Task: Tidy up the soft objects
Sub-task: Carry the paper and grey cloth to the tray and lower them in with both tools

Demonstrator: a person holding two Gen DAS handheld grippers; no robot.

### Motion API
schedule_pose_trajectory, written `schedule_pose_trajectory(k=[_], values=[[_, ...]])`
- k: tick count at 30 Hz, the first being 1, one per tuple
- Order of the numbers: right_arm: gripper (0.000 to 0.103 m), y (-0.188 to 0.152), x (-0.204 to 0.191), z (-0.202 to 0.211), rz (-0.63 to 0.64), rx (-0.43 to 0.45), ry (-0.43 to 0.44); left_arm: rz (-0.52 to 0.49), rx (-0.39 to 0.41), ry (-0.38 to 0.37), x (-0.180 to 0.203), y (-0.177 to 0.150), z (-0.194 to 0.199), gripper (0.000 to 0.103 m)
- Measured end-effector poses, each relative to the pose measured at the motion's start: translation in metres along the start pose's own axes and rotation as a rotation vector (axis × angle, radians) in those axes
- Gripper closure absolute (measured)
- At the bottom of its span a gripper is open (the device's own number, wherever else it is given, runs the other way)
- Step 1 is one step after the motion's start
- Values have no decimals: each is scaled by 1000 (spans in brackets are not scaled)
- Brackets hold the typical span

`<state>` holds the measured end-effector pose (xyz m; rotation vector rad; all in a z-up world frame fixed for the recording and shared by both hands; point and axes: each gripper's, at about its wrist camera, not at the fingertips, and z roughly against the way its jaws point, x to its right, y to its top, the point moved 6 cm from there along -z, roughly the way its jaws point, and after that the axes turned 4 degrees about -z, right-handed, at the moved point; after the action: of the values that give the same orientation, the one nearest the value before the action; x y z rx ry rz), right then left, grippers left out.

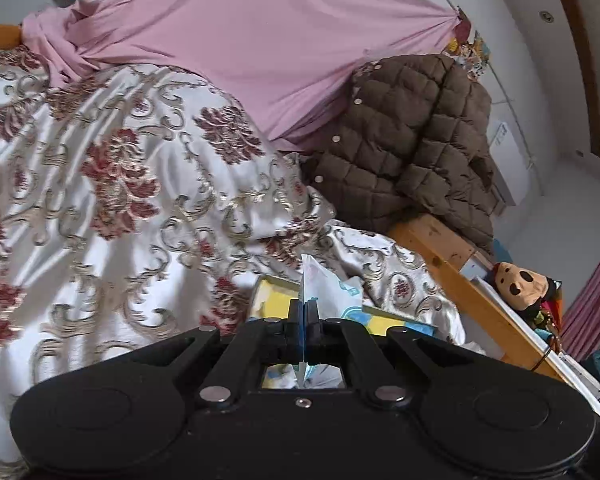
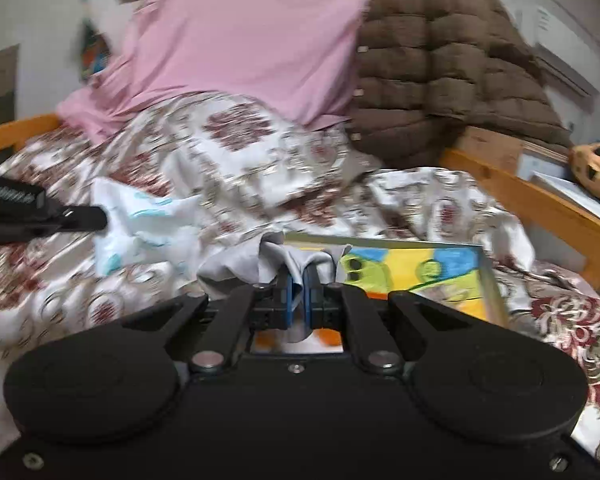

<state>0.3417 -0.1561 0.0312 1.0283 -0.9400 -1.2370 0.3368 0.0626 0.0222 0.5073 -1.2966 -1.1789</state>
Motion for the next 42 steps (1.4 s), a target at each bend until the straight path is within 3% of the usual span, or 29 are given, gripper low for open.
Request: schedule_pose_trajectory(k=[10, 17, 22, 32, 34, 38, 42], values=[[102, 6, 74, -21, -133, 45, -152, 49, -15, -110, 25, -17, -62, 103], [102, -18, 112, -54, -182, -47, -254, 110, -105, -115, 20, -47, -99, 103], [102, -42, 120, -70, -213, -123, -300, 127, -175, -75, 11, -61, -114, 103], [99, -60, 112, -83, -220, -158, -256, 164, -174, -79, 10, -53, -110, 103], [97, -56, 106, -84, -213, -157, -243, 159, -175, -83, 13, -51, -110, 97], [89, -53, 97, -82, -207, -158, -232, 170, -175, -86, 14, -50, -109, 90], [70, -52, 95, -80, -219, -170, -238, 177, -178, -79, 12, -49, -108, 82]])
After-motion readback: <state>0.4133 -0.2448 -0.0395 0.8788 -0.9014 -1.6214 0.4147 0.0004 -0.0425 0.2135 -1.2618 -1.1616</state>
